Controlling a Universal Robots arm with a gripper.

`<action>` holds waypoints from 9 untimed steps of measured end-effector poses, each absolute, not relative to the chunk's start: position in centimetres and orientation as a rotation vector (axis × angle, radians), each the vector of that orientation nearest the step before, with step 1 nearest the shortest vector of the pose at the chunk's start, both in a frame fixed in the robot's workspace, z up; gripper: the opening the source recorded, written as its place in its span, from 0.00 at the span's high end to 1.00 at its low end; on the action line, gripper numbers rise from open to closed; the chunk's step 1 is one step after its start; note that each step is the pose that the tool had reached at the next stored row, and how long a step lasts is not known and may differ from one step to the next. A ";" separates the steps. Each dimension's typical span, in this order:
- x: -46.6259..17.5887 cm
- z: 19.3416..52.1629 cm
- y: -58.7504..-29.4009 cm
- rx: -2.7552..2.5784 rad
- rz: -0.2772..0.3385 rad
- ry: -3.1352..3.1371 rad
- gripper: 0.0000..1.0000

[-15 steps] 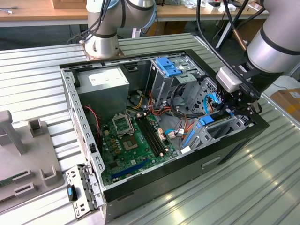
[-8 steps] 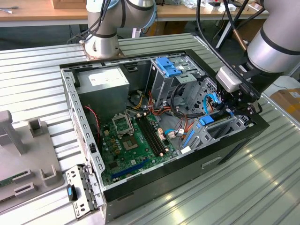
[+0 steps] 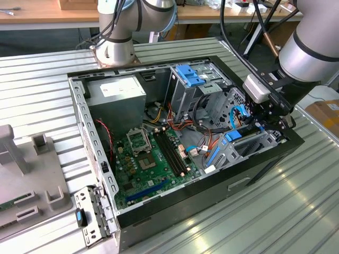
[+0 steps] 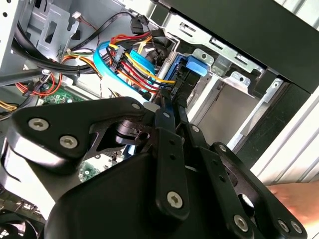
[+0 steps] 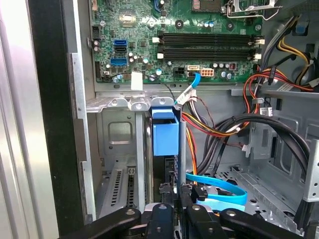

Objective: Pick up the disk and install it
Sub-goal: 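Insert the first disk wire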

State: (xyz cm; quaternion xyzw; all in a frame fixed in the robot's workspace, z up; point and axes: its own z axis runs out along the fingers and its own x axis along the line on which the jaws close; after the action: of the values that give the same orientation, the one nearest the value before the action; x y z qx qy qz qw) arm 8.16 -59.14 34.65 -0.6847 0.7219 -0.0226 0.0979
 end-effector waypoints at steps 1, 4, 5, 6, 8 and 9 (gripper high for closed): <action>8.2 34.7 -59.1 -2.018 -0.068 2.145 0.84; 8.2 34.7 -59.1 -2.009 -0.069 2.153 0.84; 8.2 34.7 -59.1 -2.009 -0.069 2.153 0.84; 8.2 34.7 -59.0 -2.009 -0.069 2.153 0.84; 8.2 34.7 -58.9 -2.009 -0.069 2.153 0.84; 8.2 34.7 -58.9 -2.009 -0.069 2.153 0.84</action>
State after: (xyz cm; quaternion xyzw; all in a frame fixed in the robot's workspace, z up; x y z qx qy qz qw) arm 8.16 -58.89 34.66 -0.6788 0.7275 -0.0234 0.0976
